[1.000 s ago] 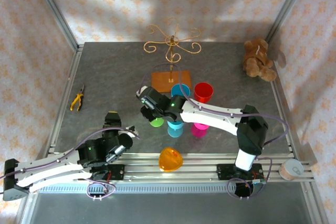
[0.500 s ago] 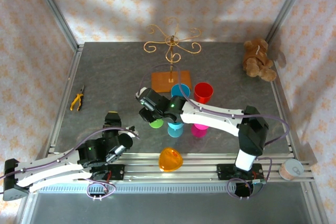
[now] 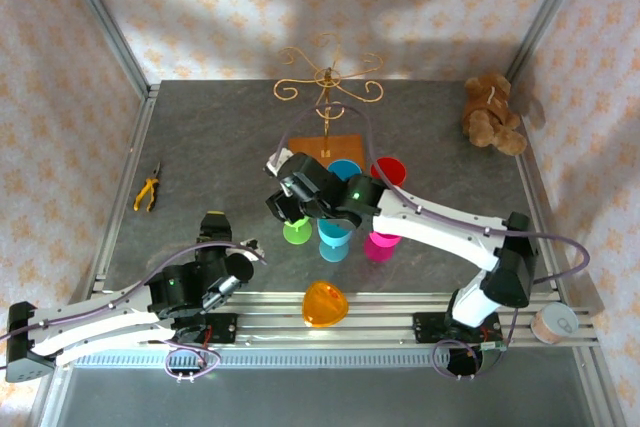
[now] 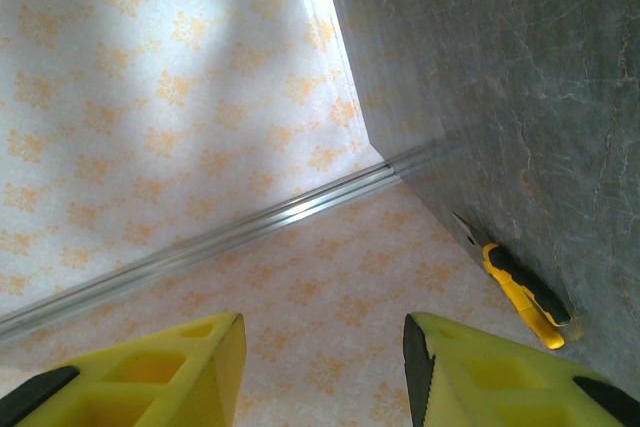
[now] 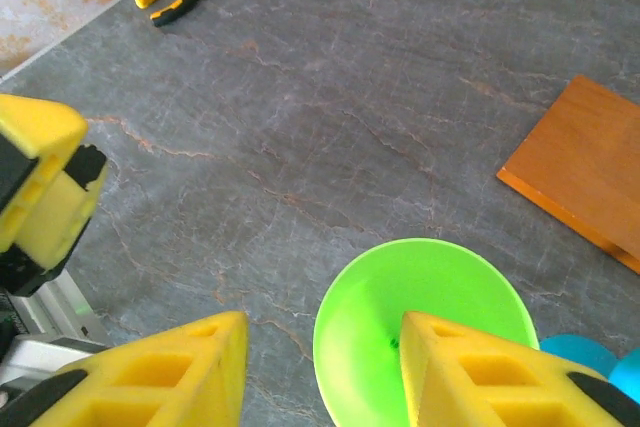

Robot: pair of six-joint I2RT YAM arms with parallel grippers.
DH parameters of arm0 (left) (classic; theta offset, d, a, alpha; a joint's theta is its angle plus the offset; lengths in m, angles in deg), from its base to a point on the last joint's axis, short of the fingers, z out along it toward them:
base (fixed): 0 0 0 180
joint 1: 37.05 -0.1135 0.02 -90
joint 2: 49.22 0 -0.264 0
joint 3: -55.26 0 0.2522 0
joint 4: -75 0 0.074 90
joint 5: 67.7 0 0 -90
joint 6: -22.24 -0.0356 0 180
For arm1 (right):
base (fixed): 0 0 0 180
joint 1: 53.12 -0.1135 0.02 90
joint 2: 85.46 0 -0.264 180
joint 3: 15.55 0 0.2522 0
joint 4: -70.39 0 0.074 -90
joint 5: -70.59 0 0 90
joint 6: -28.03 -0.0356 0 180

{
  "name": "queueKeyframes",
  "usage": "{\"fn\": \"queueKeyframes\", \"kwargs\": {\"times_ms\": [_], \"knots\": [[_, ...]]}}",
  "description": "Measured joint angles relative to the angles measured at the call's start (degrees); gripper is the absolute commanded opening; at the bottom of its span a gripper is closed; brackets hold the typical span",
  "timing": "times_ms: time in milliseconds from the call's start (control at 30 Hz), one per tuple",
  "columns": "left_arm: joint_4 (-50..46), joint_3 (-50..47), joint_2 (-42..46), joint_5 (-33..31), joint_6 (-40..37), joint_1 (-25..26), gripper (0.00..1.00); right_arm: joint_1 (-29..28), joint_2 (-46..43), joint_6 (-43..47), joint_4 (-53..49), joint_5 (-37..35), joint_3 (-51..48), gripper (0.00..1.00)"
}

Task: Take the wine glass off the wine glass rack

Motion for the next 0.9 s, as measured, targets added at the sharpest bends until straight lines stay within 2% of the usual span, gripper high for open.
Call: {"fn": "queueKeyframes", "kwargs": {"times_ms": [167,467,633,900], "knots": [[1.8,0.7,-0.4,-0.2,-0.8,0.0,0.48,0.0,-4.1,0.0,-1.3,-0.2,0.0,0.44],[5.0,3.2,-1.7,-1.7,-0.4,0.0,0.49,0.0,-12.3,0.2,-2.8,-4.8,-0.8,0.44],[3.4,11.4,-4.1,-1.6,6.4,0.0,0.50,0.0,-17.4,-0.2,-3.9,-8.5,-3.8,0.46],[-1.4,24.6,-10.4,1.6,21.7,0.0,0.56,0.6,-26.5,-3.6,-7.1,-16.8,-10.5,0.54]]}}
